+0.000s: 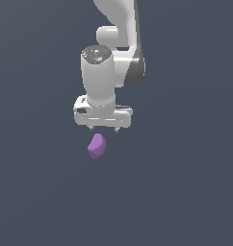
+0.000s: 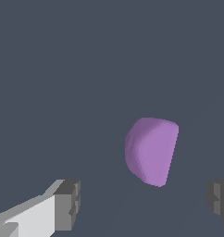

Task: Pick up the object and move it to a goal position.

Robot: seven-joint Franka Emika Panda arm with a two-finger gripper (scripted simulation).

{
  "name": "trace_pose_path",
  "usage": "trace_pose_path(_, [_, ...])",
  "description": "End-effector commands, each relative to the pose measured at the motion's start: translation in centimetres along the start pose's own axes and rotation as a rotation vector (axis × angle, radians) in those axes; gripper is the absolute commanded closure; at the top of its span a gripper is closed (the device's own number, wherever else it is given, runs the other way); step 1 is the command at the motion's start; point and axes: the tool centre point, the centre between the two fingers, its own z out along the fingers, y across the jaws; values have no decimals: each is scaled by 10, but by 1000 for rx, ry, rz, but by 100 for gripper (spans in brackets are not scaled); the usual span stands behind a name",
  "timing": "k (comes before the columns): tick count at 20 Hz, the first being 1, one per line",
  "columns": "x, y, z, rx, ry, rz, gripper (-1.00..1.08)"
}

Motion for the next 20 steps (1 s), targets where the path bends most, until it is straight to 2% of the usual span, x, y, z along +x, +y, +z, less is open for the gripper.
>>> trace_pose_path(1, [0,0,0,0,0,0,-92])
trace_pose_path(10, [8,-8,-20,-5,30,-58,-92])
trace_pose_path(20, [8,-5,-14,-3,24,-36,-92])
